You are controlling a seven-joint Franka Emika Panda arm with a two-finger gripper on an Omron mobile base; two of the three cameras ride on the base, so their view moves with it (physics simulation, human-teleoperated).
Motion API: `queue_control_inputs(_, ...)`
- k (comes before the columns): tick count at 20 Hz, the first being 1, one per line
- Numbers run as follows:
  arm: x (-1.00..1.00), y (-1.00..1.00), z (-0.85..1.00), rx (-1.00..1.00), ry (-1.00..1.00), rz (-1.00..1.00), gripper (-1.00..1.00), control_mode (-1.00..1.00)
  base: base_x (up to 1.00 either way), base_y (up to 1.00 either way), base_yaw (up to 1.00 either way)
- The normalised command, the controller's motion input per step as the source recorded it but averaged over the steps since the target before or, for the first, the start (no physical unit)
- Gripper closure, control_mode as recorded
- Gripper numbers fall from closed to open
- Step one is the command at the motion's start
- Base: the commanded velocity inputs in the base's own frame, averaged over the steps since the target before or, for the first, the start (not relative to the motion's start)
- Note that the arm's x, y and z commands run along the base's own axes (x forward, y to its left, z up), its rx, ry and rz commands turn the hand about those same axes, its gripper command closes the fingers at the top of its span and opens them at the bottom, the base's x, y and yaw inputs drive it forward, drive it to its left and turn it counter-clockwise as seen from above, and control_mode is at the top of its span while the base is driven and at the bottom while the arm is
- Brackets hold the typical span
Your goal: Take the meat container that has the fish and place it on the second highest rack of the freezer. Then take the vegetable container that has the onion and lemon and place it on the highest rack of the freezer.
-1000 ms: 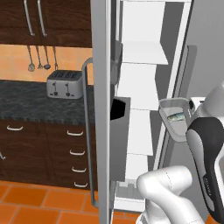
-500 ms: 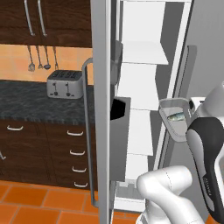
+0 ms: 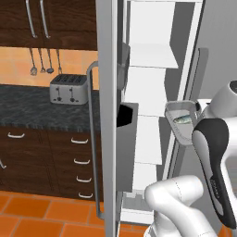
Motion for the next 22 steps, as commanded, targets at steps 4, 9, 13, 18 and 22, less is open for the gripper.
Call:
queue_control_inputs(4, 0.71, -0.02, -0.05, 0.04, 0.00, 0.00, 1.00, -1.00, 0.00, 0.00, 0.00)
queue_control_inputs(9, 0.19, -0.11, -0.43, 0.00, -0.12, 0.00, 1.00, -1.00, 0.00, 0.00, 0.00)
queue_control_inputs(13, 0.19, -0.02, -0.02, 0.01, -0.06, -0.11, 1.00, -1.00, 0.00, 0.00, 0.00)
queue_control_inputs(18, 0.30, 0.00, 0.00, 0.02, -0.01, -0.07, 1.00, -1.00, 0.00, 0.00, 0.00)
queue_control_inputs(22, 0.36, 0.00, 0.00, 0.03, 0.00, 0.00, 1.00, -1.00, 0.00, 0.00, 0.00)
